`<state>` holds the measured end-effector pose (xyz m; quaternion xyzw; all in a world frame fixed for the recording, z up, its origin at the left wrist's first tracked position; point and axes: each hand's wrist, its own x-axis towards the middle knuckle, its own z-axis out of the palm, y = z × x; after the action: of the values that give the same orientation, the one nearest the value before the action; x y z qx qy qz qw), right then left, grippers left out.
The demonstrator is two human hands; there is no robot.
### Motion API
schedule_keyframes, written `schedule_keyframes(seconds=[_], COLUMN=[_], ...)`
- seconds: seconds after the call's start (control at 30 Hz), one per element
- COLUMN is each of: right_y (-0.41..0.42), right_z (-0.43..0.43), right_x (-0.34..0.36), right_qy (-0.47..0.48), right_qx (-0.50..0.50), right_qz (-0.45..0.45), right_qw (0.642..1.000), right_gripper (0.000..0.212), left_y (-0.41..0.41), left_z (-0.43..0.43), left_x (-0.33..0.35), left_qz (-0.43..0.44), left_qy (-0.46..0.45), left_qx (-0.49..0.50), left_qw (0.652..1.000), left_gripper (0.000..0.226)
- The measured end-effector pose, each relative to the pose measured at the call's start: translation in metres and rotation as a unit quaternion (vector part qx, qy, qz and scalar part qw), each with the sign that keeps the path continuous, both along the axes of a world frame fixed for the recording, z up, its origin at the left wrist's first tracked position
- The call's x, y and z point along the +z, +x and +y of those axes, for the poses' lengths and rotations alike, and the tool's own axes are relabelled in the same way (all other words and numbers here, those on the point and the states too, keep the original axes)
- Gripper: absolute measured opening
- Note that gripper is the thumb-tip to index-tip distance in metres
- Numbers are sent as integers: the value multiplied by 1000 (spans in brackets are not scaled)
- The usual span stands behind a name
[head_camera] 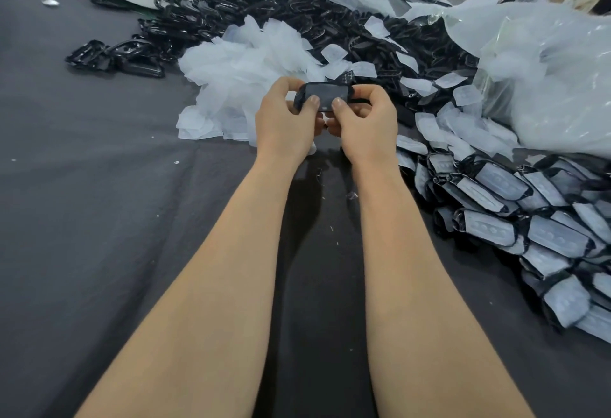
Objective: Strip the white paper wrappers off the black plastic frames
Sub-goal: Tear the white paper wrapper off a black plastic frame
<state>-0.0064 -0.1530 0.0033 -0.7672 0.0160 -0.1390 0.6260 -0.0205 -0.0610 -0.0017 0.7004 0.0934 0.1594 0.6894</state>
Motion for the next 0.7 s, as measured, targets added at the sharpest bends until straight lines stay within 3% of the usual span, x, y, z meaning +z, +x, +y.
schedule_keyframes(seconds=[0.17, 0.37, 0.7], right_y=[1, 2, 2], right_z=[1, 3, 7], right_x=[-1, 1, 0], right_qy=[14, 3, -34], right_qx=[-5, 21, 14], right_qz=[5, 35, 46], right_qw=[1000, 999, 998], right_gripper=[10, 12, 16], left_y=[0, 3, 0], left_z=[0, 3, 0], left_x=[1, -1, 1], left_qz=[3, 37, 29], left_qy=[19, 23, 2], left_qx=[-10, 2, 12], left_qw=[1000, 999, 999], left_gripper=[14, 27, 23])
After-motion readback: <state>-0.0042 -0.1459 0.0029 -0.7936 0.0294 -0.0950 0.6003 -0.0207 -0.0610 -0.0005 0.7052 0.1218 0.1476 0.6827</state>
